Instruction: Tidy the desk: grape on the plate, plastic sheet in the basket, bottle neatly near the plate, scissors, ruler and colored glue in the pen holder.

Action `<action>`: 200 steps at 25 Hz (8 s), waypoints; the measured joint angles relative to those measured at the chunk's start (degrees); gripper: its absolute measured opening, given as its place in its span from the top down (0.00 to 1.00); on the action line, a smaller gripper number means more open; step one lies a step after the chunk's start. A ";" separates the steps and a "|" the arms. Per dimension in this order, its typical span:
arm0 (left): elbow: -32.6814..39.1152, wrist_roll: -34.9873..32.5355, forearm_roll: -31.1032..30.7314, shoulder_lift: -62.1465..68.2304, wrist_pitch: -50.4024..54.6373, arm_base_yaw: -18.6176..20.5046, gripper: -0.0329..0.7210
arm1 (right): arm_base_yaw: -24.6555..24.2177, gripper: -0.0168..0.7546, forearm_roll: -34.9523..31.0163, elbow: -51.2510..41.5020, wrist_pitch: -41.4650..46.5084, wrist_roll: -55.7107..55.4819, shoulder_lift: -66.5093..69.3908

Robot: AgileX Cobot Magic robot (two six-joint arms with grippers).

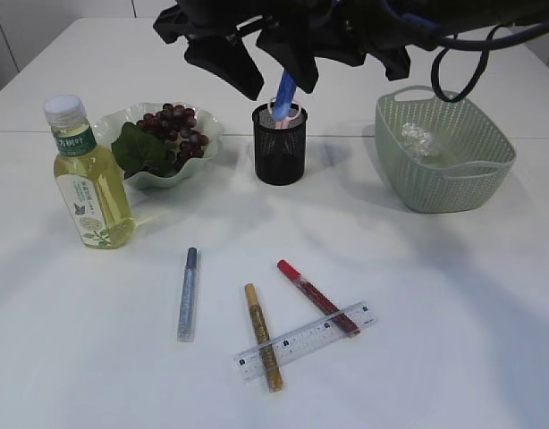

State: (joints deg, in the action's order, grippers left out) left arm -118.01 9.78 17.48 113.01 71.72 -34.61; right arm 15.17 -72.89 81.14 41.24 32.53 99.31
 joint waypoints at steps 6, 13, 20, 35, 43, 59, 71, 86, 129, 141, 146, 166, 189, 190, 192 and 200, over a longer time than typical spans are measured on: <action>0.00 -1.27 -0.23 0.00 0.00 0.00 0.18 | 0.00 0.86 0.00 0.00 0.00 0.08 0.00; 0.00 -3.99 -0.27 0.00 0.00 0.00 0.17 | 0.00 0.86 0.12 0.00 -0.33 0.80 0.00; 0.00 -5.04 -0.36 0.00 0.00 0.00 0.17 | 0.00 0.86 1.07 0.00 -1.44 1.82 0.00; 0.00 -6.85 -3.64 0.00 0.00 0.00 0.20 | 0.00 0.86 5.09 0.00 -5.40 2.49 0.00; 0.00 -6.97 -10.52 0.00 0.00 0.00 0.21 | 0.00 0.86 5.27 0.00 -6.72 2.74 0.00; 0.00 6.08 -31.12 0.00 0.00 0.25 0.22 | 0.00 0.86 5.27 0.00 -11.63 16.68 0.03; 0.00 8.28 -32.12 0.00 -8.33 2.17 0.24 | 0.00 0.86 5.16 5.44 -17.29 34.98 4.20; 0.37 8.28 -40.59 0.00 -12.44 2.17 0.24 | 0.35 0.86 4.82 24.11 -21.24 41.27 17.65; 0.37 8.41 -44.01 0.00 -18.78 2.17 0.25 | 1.58 0.85 -6.51 38.61 -23.79 46.39 38.10; 0.37 8.41 -44.01 0.00 -18.99 2.17 0.25 | 1.58 0.67 -6.51 38.61 -22.41 46.39 38.10; 0.37 8.45 -44.01 -0.12 -18.99 2.17 0.25 | 1.58 0.51 -6.51 38.61 -18.66 46.39 38.10; 0.37 8.58 -36.89 -0.92 -18.97 2.17 0.26 | -0.39 0.49 37.17 38.70 12.28 11.97 25.23; 0.37 7.69 -24.05 -14.16 0.38 2.17 0.27 | -4.25 0.50 69.11 38.90 30.00 -31.31 17.56; 0.37 7.60 -22.91 -14.68 0.49 2.17 0.27 | -4.25 0.50 69.11 38.74 30.03 -31.55 16.89; 0.37 7.62 -20.12 -15.84 0.62 2.17 0.27 | -4.25 0.50 69.21 37.42 30.03 -31.84 15.28; 1.73 5.01 -10.84 -19.15 0.86 2.17 0.28 | -4.25 0.50 69.12 20.64 30.03 -32.53 3.76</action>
State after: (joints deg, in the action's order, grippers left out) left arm -116.28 14.79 6.64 93.86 72.58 -32.44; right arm 10.91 -3.77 101.78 71.27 0.00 103.07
